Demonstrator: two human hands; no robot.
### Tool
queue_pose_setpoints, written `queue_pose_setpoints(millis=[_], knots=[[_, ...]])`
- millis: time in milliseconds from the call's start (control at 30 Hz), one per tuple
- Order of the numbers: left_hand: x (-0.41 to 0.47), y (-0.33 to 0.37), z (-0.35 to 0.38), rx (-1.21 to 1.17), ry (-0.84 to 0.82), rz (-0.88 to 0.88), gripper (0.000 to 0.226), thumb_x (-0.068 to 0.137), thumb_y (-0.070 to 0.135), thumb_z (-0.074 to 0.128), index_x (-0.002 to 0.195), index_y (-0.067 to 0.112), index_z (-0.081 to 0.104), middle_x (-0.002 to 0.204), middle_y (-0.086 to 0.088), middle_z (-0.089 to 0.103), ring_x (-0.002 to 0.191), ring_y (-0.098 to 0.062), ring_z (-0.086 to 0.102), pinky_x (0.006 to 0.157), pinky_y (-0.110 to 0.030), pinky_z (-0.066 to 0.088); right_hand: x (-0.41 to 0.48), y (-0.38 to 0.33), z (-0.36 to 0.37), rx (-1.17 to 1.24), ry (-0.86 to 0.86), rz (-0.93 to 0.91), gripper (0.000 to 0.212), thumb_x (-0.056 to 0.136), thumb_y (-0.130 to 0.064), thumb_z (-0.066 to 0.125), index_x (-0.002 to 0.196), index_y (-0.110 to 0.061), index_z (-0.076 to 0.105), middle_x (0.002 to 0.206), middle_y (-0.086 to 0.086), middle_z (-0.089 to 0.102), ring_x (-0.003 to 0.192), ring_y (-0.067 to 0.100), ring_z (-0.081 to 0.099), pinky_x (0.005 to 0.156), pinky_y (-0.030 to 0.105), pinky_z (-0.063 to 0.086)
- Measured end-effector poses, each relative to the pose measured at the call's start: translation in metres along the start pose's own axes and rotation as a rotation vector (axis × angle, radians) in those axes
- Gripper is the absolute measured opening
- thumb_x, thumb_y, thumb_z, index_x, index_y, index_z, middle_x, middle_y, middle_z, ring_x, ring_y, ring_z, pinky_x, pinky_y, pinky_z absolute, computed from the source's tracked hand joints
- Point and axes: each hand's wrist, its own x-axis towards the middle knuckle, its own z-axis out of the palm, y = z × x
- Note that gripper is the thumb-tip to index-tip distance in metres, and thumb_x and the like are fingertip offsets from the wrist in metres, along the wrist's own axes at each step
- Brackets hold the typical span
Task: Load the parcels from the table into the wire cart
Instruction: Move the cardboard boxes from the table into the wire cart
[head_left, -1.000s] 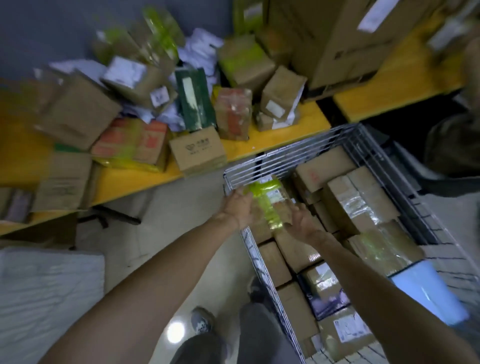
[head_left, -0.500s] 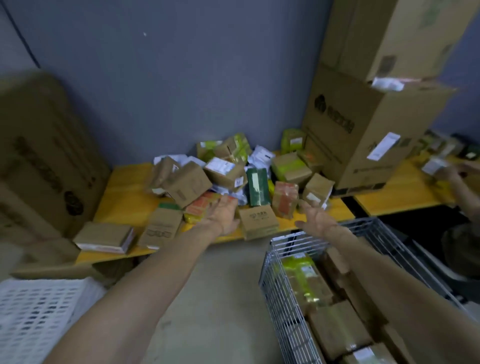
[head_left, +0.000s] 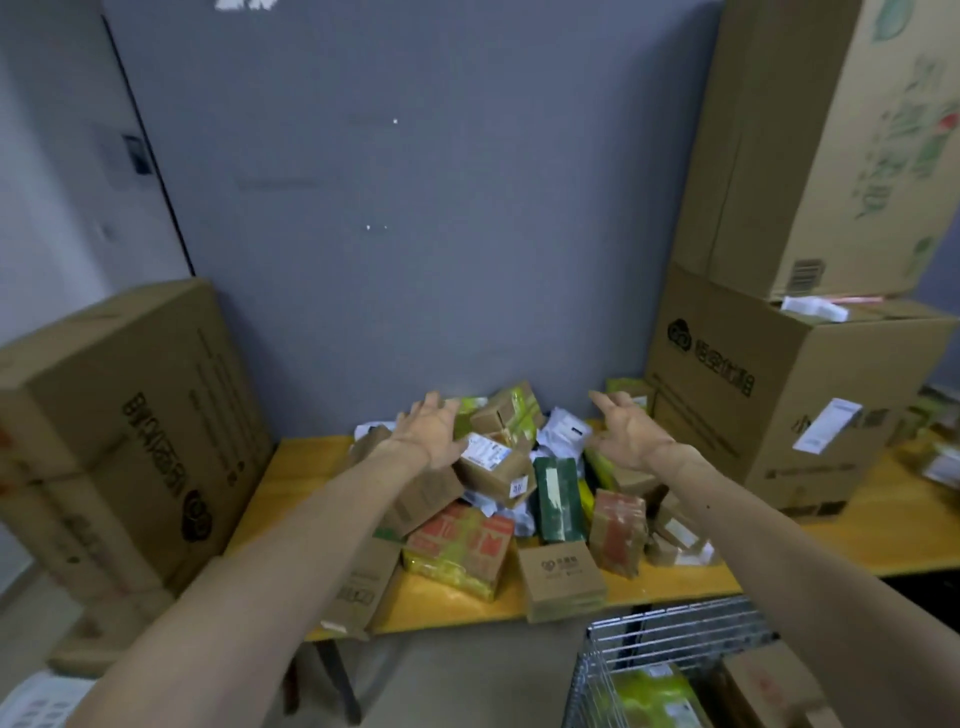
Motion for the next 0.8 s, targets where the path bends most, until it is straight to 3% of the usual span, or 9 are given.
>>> queue_pose_setpoints(millis=[233,567,800], knots=[[0.048,-0.011,-0.028,0.002,0.052,-0.078,0.059,0.1,0.041,0.051,0.15,0.018,0.029,0.156,-0.015,0.023,0.14,-0.036,0.031,0.115,-0.046,0.028,0.07,-0.012,-0.003,-0.018,0.003,-0.11,0.073,0.095,-0.035,0.059,0.154,-0.016,0.021,0.15,0.019,0.028,0.137,0.039,0.035,0.11,0.049,0.035],[0.096,-0.056,-0.01,0.018,0.036,-0.179,0.062,0.099,0.04,0.054,0.152,0.021,0.028,0.162,-0.009,0.018,0.145,-0.033,0.026,0.118,-0.049,0.024,0.141,-0.035,0.032,-0.064,-0.026,-0.295,0.072,0.095,-0.037,0.056,0.155,-0.017,0.021,0.153,0.013,0.031,0.137,0.035,0.035,0.111,0.047,0.035],[0.138,-0.112,0.014,-0.003,-0.016,-0.215,0.06,0.101,0.04,0.049,0.153,0.021,0.028,0.162,-0.009,0.018,0.145,-0.033,0.025,0.116,-0.049,0.024,0.192,-0.065,0.071,-0.058,-0.038,-0.314,0.067,0.097,-0.038,0.054,0.154,-0.018,0.023,0.15,0.013,0.033,0.136,0.034,0.037,0.111,0.046,0.036]])
